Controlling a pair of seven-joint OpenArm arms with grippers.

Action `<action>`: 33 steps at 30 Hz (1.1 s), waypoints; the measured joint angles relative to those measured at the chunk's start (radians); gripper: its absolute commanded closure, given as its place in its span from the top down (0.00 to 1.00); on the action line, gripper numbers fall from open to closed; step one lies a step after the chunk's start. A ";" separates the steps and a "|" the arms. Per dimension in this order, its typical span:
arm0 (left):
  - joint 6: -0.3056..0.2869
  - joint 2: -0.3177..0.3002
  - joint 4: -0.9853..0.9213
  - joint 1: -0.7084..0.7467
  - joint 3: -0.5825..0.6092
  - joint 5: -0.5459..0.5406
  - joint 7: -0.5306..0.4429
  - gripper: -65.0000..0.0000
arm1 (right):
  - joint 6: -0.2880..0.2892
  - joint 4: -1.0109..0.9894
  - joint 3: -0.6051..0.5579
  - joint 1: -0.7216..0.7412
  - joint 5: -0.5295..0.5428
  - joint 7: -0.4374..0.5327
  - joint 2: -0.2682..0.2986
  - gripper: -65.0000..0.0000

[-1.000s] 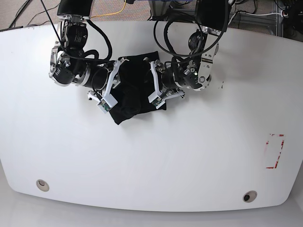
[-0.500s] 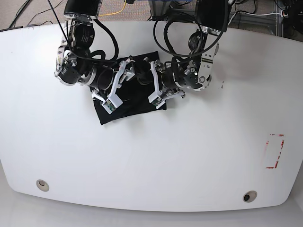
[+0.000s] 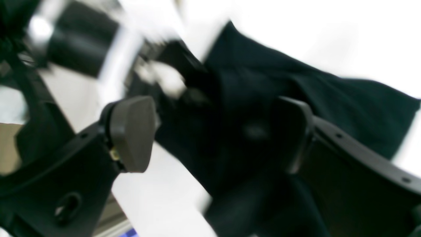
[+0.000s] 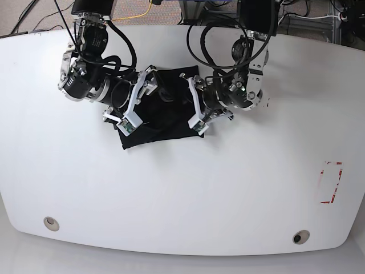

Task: Layout the t-shirt on the table in an organized manner, then fold the t-shirt properly
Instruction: 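Grasp both strip ends and fold them toward the middle, then release the left gripper and press the folded bundle flat with both grippers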

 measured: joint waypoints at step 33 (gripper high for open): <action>-0.081 -0.134 -0.054 -0.018 -0.204 -0.283 -0.031 0.37 | 0.000 0.001 -0.095 -0.051 -0.363 0.309 0.110 0.81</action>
